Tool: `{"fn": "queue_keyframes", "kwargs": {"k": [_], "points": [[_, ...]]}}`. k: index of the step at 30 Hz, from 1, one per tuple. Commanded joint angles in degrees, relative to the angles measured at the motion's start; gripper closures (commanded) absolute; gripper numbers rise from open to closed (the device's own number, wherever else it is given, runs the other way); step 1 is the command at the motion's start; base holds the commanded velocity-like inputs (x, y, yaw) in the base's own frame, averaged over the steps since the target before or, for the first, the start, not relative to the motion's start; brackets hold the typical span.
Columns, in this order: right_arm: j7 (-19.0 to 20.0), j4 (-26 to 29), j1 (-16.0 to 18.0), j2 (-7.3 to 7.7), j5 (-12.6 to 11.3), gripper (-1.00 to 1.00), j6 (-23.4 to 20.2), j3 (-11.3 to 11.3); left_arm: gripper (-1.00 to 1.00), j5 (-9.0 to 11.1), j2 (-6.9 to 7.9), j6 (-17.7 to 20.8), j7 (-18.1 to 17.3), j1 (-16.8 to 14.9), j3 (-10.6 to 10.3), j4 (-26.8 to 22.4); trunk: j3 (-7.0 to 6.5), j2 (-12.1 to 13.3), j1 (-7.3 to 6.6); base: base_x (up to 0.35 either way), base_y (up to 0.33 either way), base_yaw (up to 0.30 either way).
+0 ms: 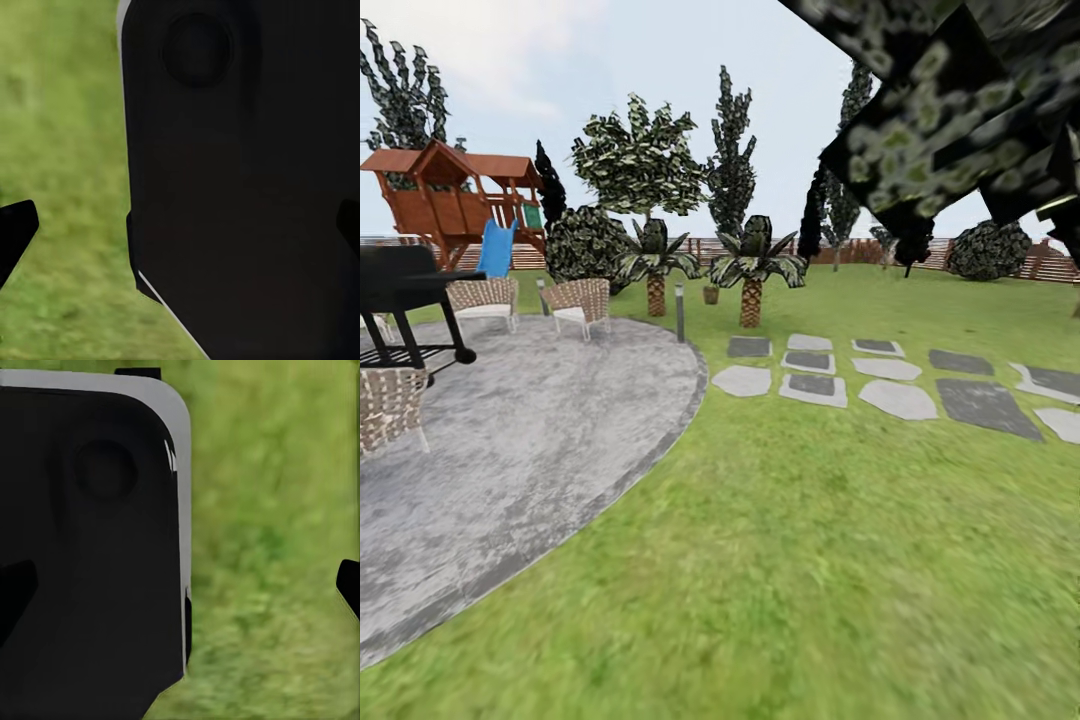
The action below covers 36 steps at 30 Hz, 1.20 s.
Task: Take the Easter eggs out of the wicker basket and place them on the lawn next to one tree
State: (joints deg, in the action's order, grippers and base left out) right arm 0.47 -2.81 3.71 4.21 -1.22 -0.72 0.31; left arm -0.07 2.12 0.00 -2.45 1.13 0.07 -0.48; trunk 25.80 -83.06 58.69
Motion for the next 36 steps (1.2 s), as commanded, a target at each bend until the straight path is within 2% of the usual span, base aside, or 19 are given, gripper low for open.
{"fn": "queue_keyframes", "kwargs": {"k": [1, 9, 36], "points": [[0.15, -0.09, 0.07, 0.0, -0.12, -1.0, -0.05, 0.04, -1.0, -0.01, 0.01, 0.0, -0.19, 0.01, 0.02, -0.05, 0.04, -0.02, 0.03, 0.338, 0.0, -0.227], [0.34, -0.09, 0.07, 0.0, -0.1, -1.0, 0.0, 0.05, -1.0, -0.02, -0.01, 0.0, -0.19, 0.01, 0.02, -0.05, 0.04, -0.02, 0.03, 0.338, 0.0, -0.242], [-0.03, -0.09, 0.07, -0.01, -0.19, -1.0, -0.07, 0.04, -1.0, -0.02, 0.02, 0.0, -0.22, 0.01, 0.02, -0.05, 0.04, -0.02, 0.03, 0.338, 0.0, -0.003]]}}
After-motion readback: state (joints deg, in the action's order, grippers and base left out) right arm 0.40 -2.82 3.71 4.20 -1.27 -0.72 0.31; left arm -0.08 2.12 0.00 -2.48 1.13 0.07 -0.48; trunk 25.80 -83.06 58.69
